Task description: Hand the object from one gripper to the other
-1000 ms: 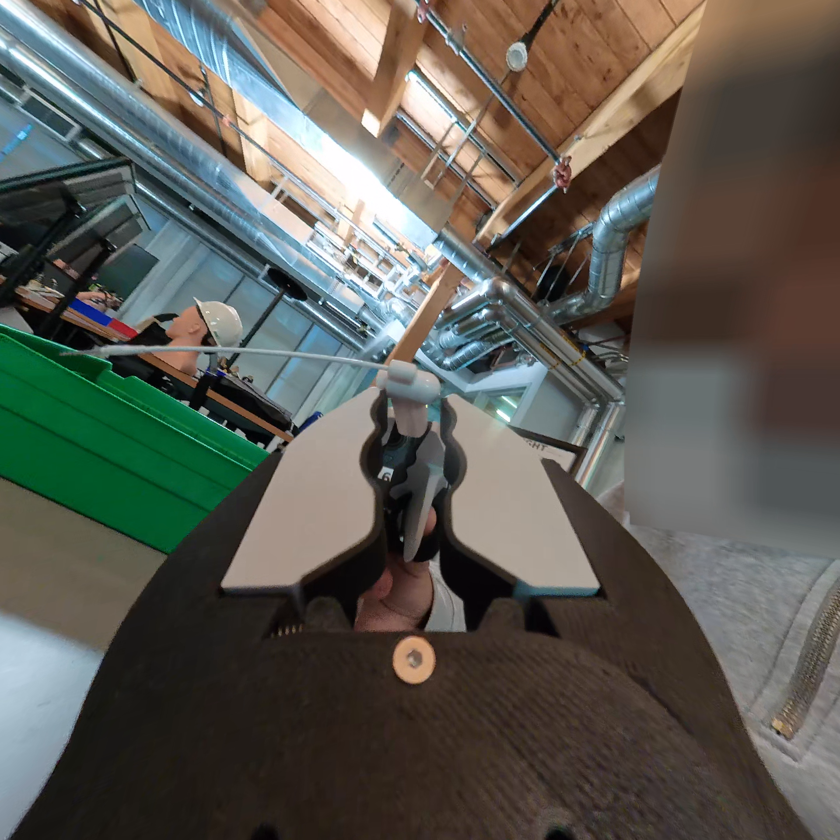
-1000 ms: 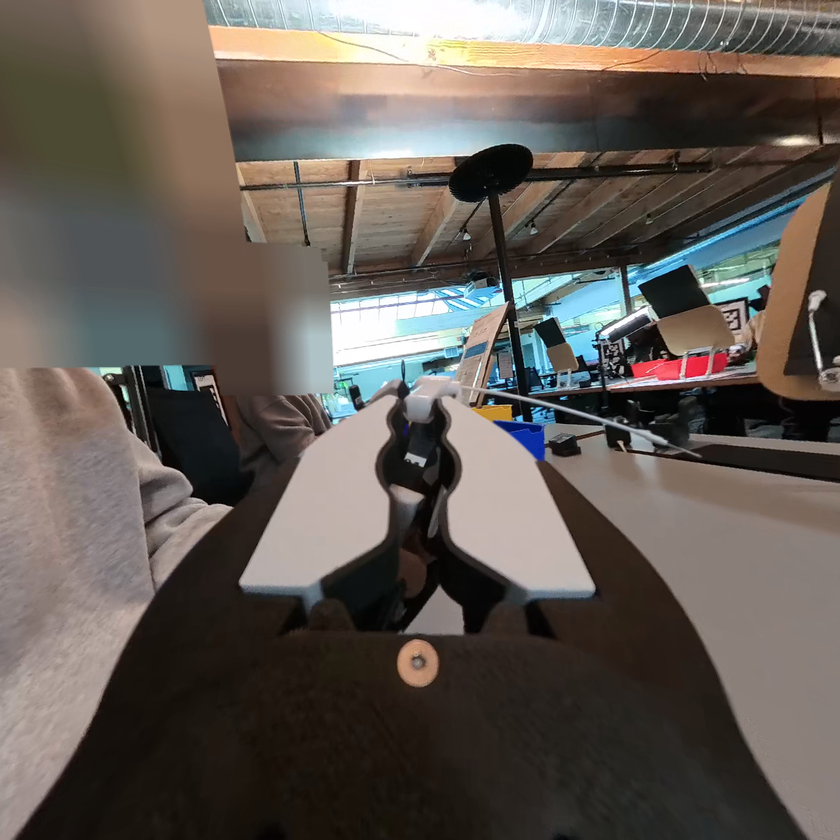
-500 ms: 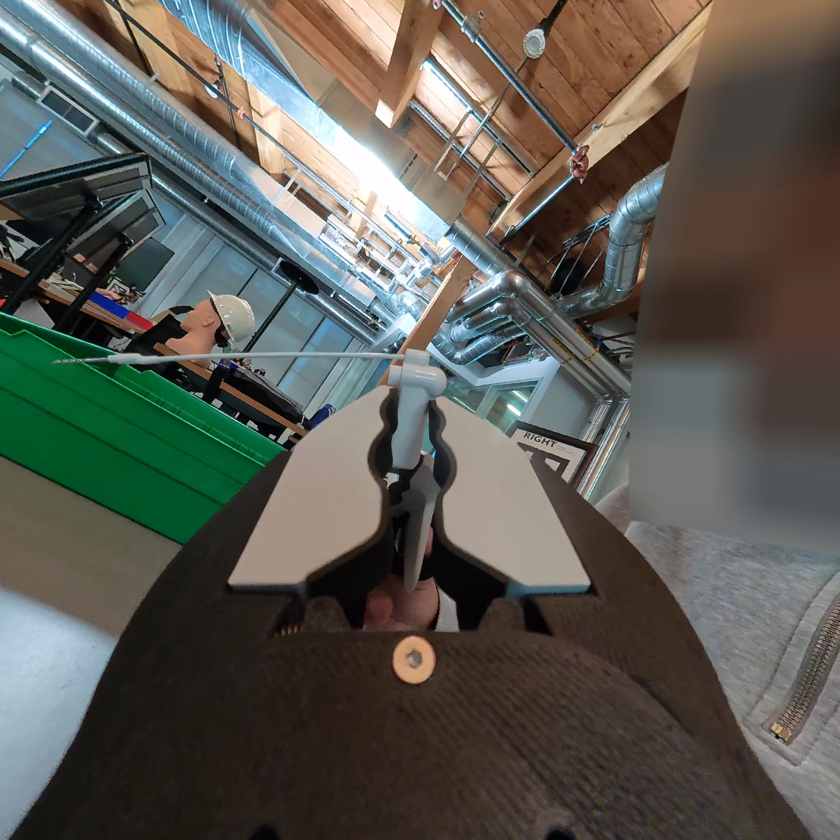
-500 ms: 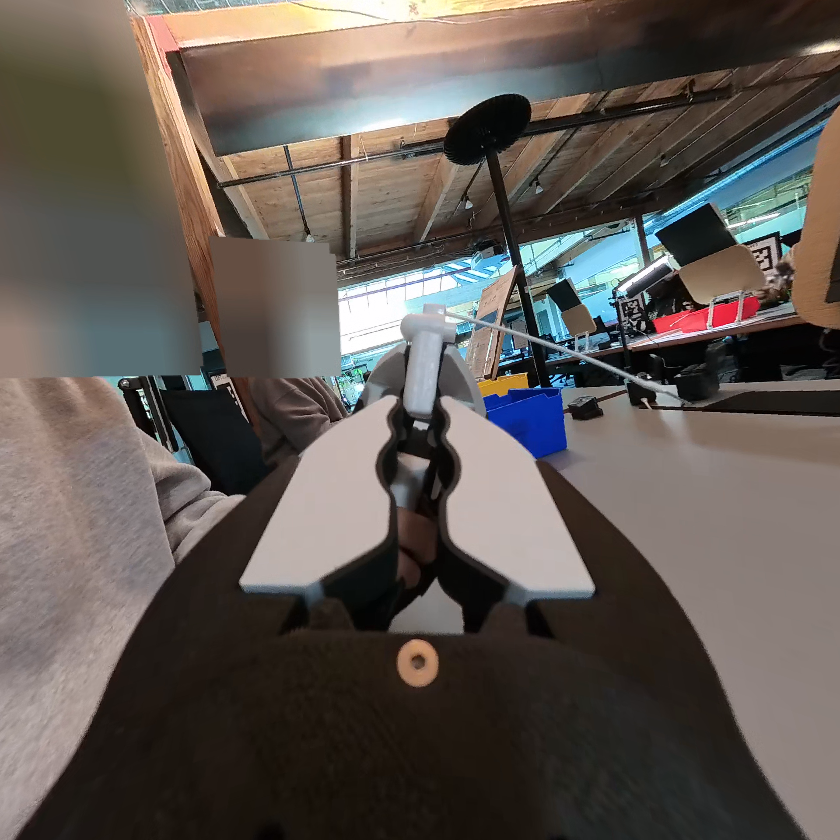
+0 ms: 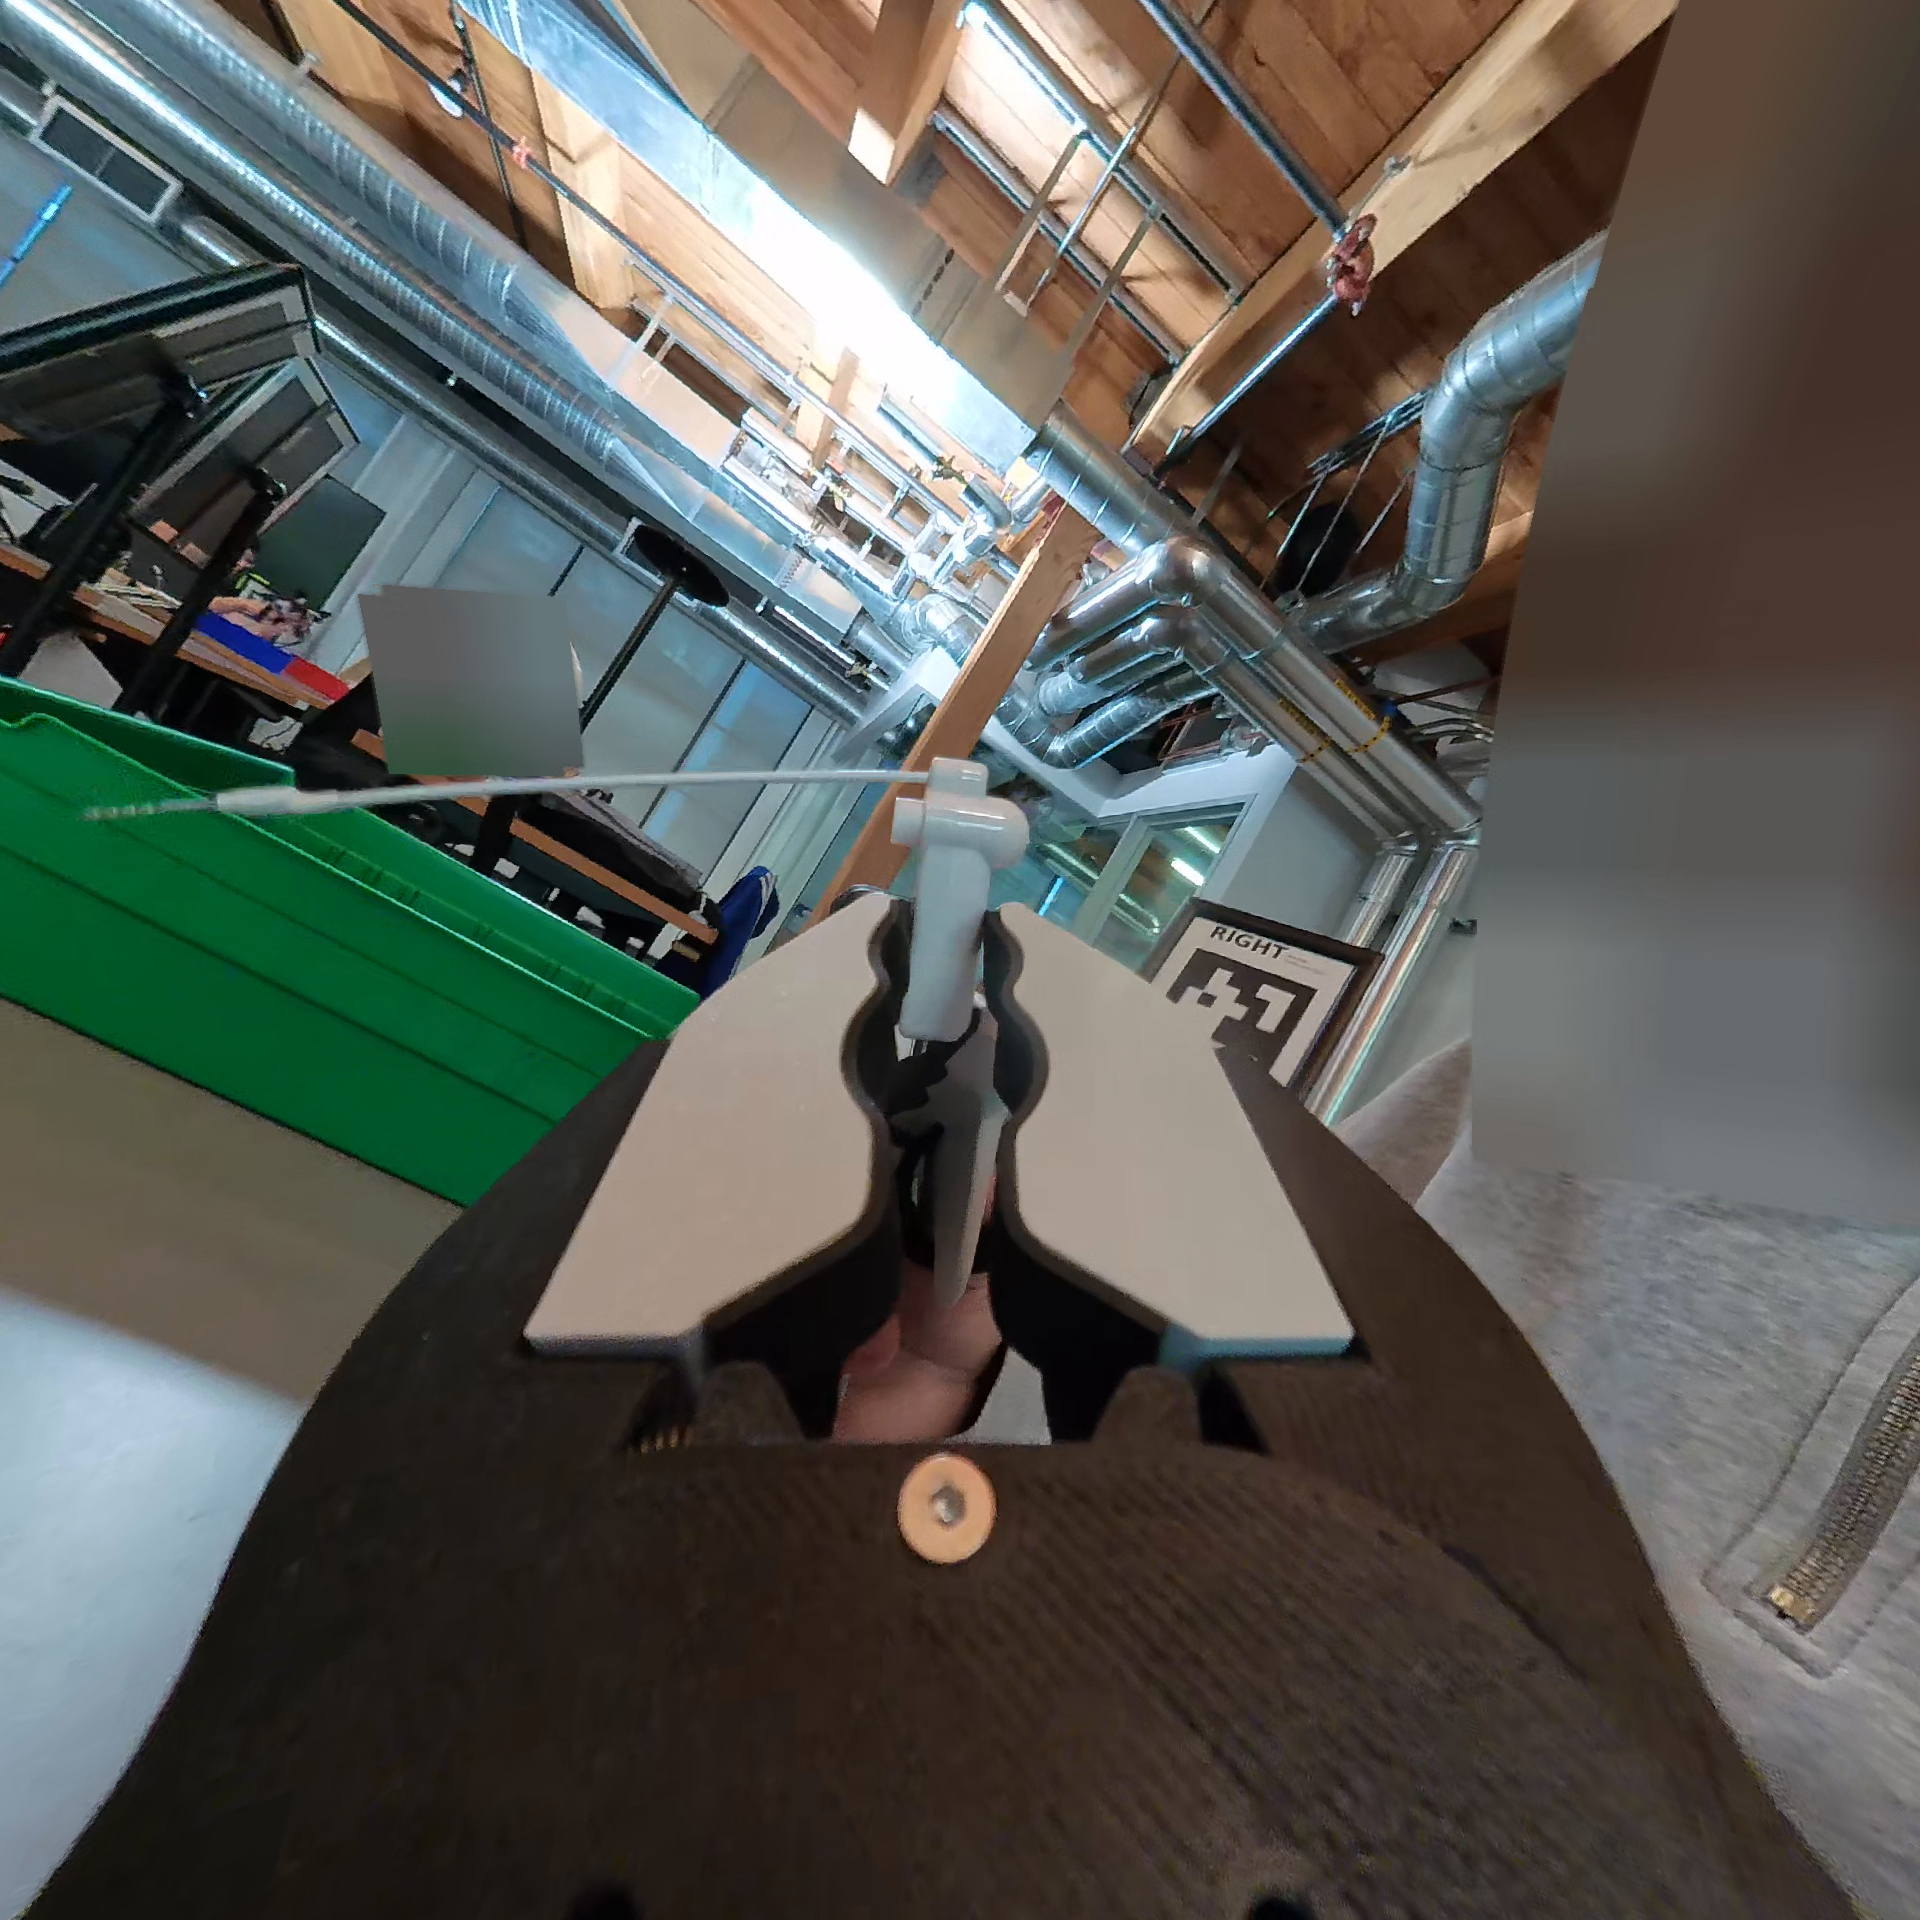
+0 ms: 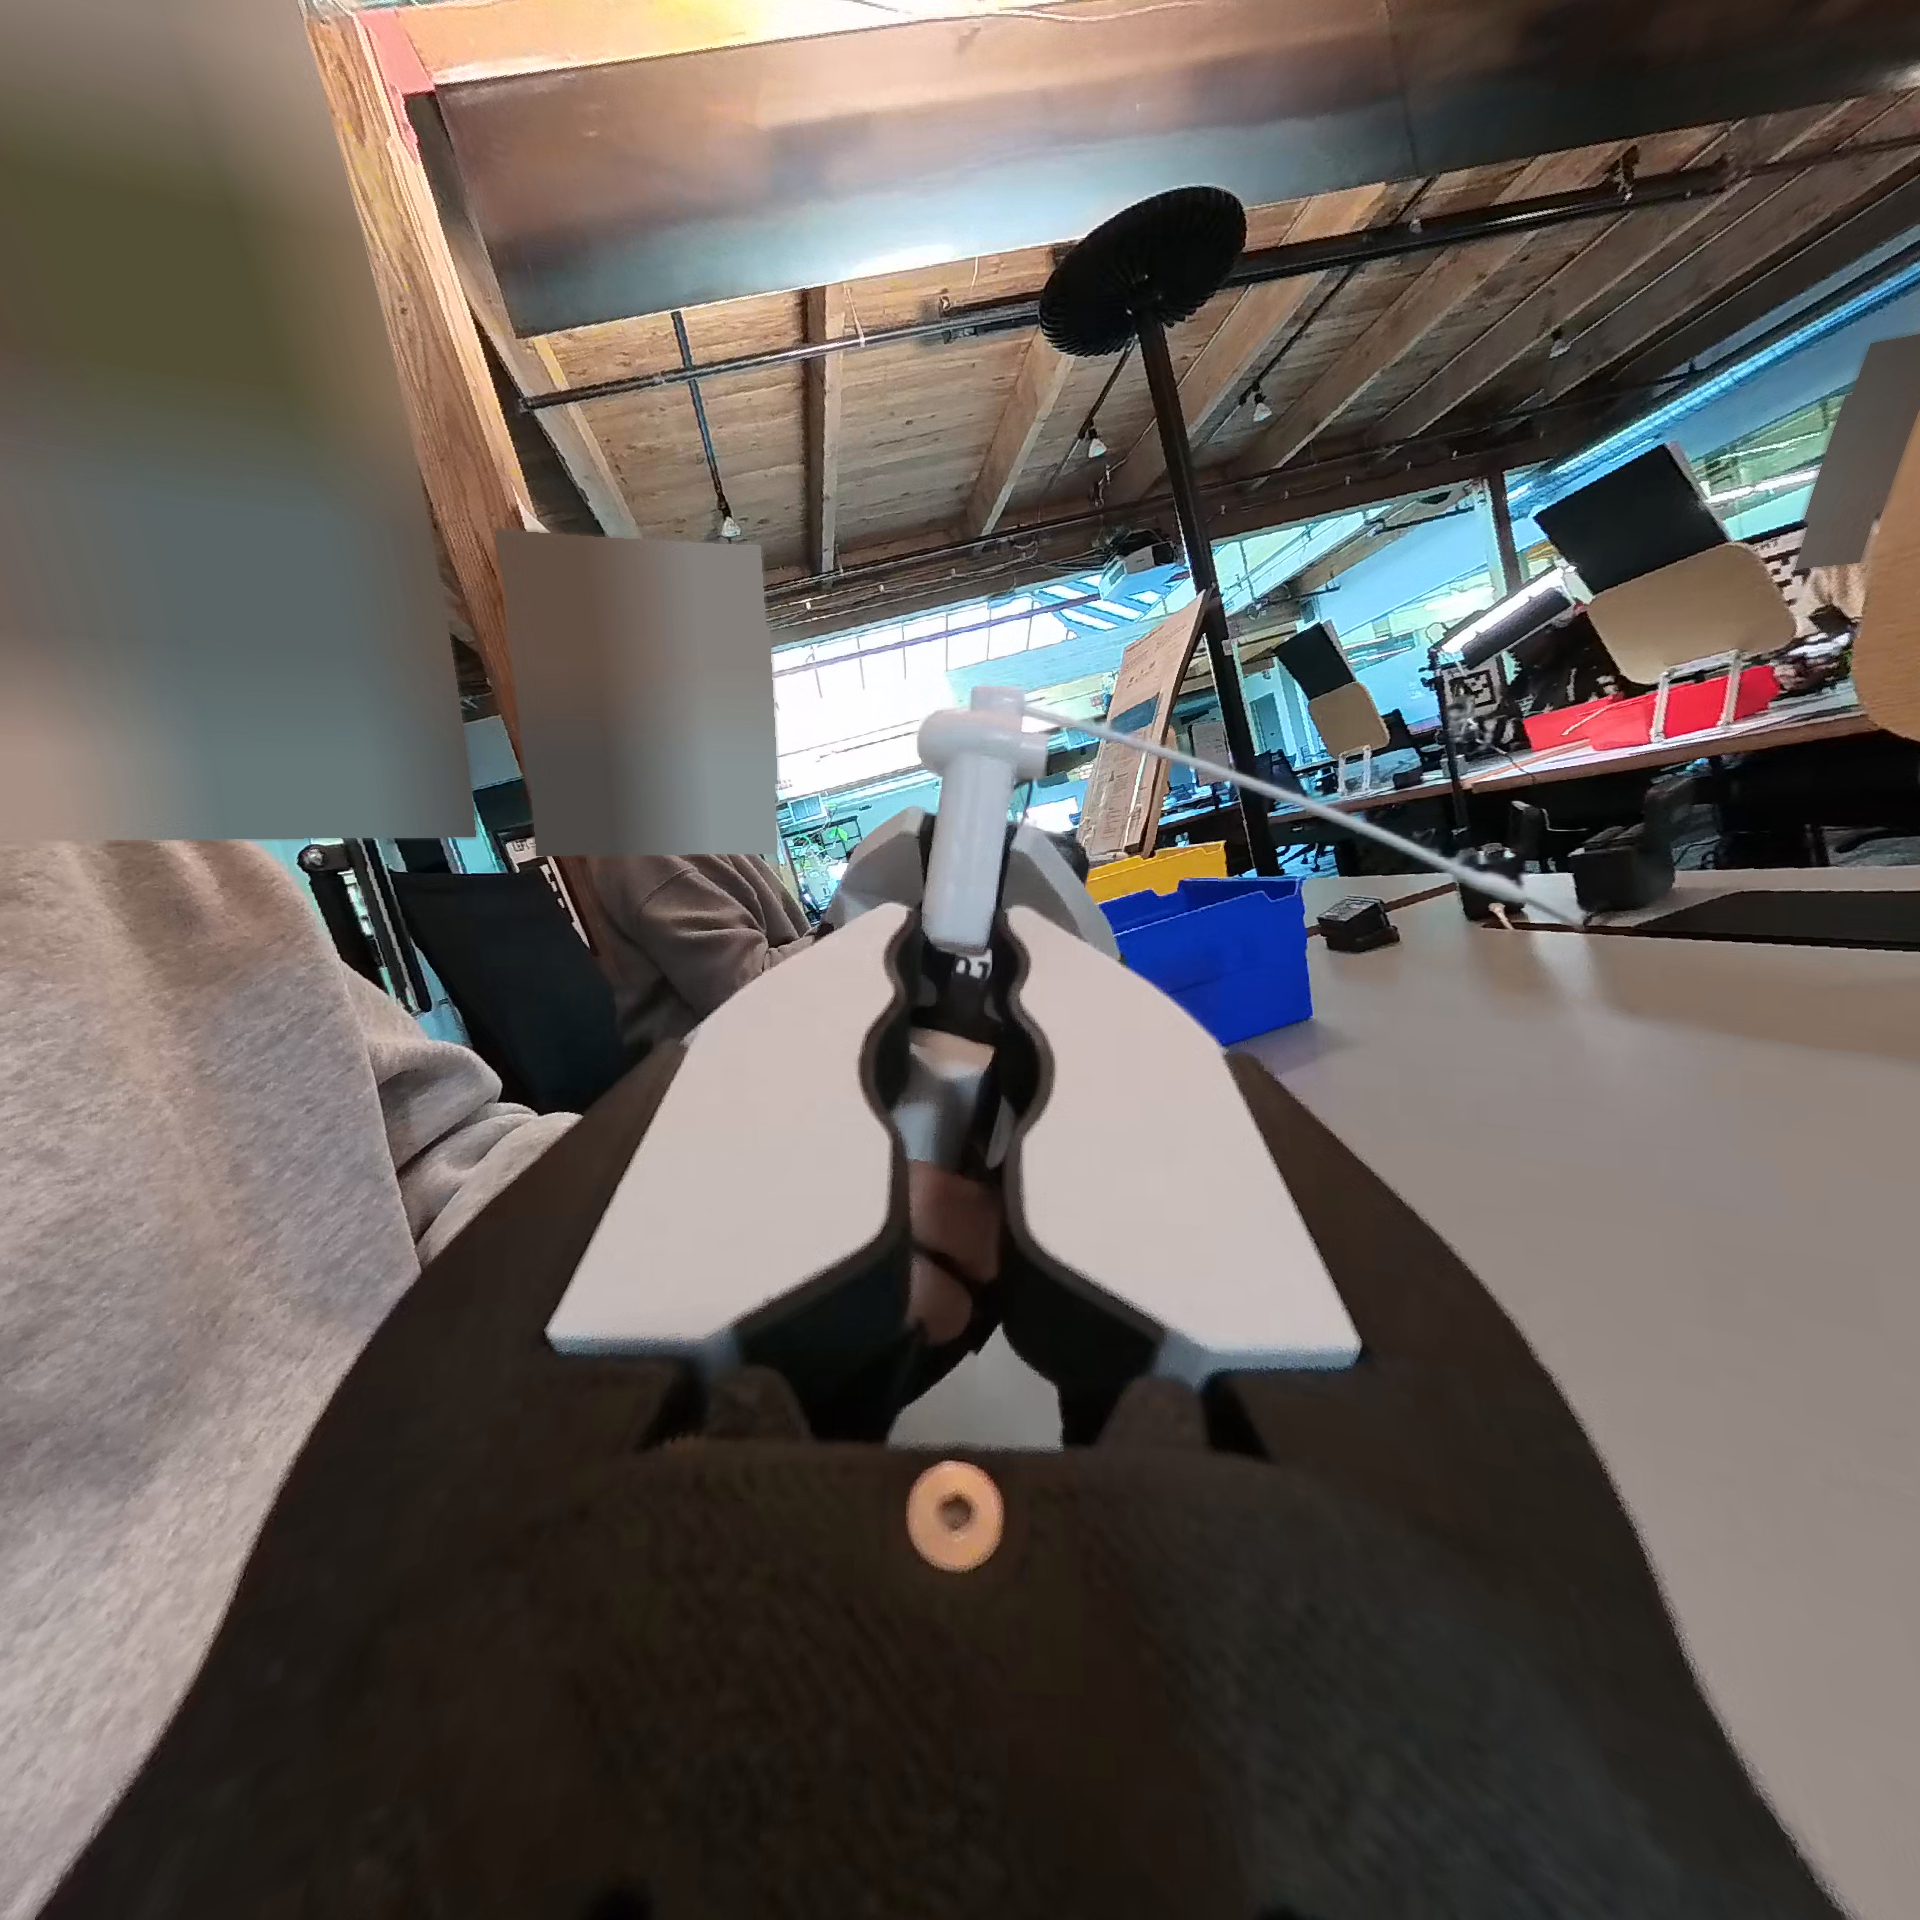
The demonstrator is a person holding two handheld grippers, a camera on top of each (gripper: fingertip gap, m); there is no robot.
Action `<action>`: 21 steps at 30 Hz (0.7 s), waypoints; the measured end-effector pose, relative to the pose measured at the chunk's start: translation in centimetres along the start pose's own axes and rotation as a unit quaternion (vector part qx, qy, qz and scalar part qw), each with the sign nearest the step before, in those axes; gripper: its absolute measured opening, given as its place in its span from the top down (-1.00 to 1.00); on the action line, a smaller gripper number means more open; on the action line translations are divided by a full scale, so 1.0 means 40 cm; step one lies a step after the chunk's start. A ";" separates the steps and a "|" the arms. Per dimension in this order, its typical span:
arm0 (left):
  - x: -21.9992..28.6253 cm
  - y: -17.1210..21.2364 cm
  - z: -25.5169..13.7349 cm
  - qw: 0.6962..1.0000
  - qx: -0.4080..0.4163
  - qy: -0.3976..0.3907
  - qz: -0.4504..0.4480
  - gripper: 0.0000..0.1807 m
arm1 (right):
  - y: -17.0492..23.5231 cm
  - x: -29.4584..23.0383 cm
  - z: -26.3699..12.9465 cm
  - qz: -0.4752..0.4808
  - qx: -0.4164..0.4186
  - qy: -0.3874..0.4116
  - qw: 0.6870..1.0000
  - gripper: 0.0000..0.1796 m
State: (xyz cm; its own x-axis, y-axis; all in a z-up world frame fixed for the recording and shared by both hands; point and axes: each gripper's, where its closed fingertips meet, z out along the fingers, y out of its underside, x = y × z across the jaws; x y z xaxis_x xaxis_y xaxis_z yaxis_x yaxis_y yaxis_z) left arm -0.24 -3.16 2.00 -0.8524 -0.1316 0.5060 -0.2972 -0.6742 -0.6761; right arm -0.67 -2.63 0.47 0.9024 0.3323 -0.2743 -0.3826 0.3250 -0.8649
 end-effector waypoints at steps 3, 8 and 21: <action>-0.012 0.002 -0.004 0.999 -0.017 -0.021 0.024 0.86 | 0.001 0.009 -0.007 -0.006 -0.015 0.000 1.000 0.81; -0.060 0.010 -0.025 0.987 -0.075 -0.091 0.110 0.85 | 0.002 0.046 -0.028 -0.071 -0.065 0.037 0.995 0.69; -0.177 0.083 -0.066 0.786 -0.289 -0.301 0.456 0.85 | 0.042 0.118 -0.050 -0.086 -0.136 0.193 0.968 0.70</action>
State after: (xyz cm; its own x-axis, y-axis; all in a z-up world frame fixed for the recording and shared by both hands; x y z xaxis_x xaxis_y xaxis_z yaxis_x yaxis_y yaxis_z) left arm 3.66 -2.55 -5.25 -0.5178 -0.8064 -0.2856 0.0254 0.3192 -0.9473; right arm 3.34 -2.27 -3.10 0.9750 -0.0795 -0.2076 -0.2011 0.0825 -0.9761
